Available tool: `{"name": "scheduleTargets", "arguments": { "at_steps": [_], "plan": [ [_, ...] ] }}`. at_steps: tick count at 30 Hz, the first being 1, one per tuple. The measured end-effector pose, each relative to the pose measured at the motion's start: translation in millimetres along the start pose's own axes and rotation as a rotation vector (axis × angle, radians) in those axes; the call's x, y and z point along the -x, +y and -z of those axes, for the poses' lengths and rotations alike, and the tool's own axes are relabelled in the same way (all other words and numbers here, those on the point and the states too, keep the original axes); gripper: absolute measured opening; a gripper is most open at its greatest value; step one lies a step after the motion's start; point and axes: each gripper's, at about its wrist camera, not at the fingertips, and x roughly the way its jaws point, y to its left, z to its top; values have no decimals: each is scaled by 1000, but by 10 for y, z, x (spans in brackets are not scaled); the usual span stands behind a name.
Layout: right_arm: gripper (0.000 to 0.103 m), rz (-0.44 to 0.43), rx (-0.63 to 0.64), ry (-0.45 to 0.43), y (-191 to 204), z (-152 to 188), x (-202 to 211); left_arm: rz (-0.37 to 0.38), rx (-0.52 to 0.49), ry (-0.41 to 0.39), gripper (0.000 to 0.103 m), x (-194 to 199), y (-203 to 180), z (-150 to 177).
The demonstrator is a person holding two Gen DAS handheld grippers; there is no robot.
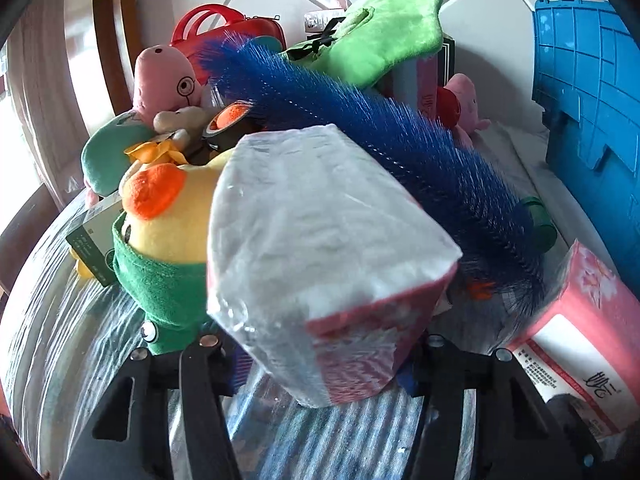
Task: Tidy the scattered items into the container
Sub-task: 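Grasp a pink tissue pack with the left tool while the right tool grasps another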
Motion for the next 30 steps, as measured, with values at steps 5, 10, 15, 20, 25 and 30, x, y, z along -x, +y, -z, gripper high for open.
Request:
{"name": "scheduleTargets", "arguments": {
  "at_steps": [5,10,15,20,25,30],
  "plan": [
    [71,34,11,29,162,50,27,1,20,21,54,153,156,95],
    [67,33,-17,44,329,-2,231,-12,-2,5,53,525,366,102],
    [65,33,-12,-25,571,-195,673,2,-6,-51,53,963,574,-137],
    [62,49,-14,-144,831,-461,1194,30,-9,-135,53,1402,818,-399],
    [54,95,-10,-246,1065,-661,1584,62,-25,-215,54,1732,1017,-564],
    [53,130,-8,-272,1238,-673,1754,102,-31,-256,53,1913,1157,-647]
  ]
}}
